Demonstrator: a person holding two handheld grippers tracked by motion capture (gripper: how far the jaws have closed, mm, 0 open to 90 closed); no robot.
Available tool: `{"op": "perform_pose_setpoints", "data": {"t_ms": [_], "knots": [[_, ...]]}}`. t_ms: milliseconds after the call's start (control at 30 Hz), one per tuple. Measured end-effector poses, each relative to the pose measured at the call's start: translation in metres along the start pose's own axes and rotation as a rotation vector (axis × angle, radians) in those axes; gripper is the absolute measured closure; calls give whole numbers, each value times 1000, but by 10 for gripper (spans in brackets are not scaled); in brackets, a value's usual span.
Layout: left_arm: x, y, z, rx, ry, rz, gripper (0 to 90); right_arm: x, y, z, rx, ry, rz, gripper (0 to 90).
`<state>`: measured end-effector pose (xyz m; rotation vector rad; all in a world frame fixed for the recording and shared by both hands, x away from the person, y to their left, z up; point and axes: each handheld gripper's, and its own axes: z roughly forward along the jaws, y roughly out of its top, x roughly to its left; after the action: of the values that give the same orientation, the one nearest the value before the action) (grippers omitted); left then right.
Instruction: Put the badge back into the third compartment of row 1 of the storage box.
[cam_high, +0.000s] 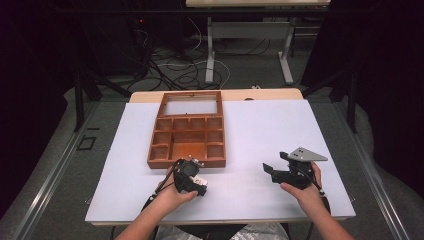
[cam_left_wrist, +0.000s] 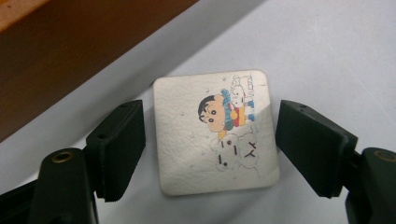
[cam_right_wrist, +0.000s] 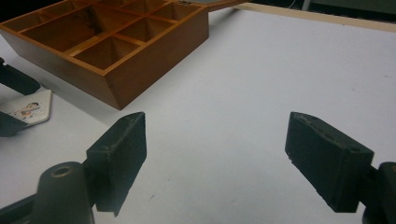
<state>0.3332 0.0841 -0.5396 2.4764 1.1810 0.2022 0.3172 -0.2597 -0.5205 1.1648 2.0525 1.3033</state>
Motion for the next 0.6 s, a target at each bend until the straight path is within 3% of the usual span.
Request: {"op": "perform_pose_setpoints", "data": {"t_ms": [133, 233, 600], "knots": [[0, 0, -1, -3, 3, 0, 267, 0, 0, 0, 1, 1, 1, 202], [1, 1, -2, -1, 4, -8, 330, 1, 0, 0, 4, 2, 8, 202], [1, 2, -2, 5, 4, -4, 332, 1, 0, 1, -3, 2, 2, 202]]}}
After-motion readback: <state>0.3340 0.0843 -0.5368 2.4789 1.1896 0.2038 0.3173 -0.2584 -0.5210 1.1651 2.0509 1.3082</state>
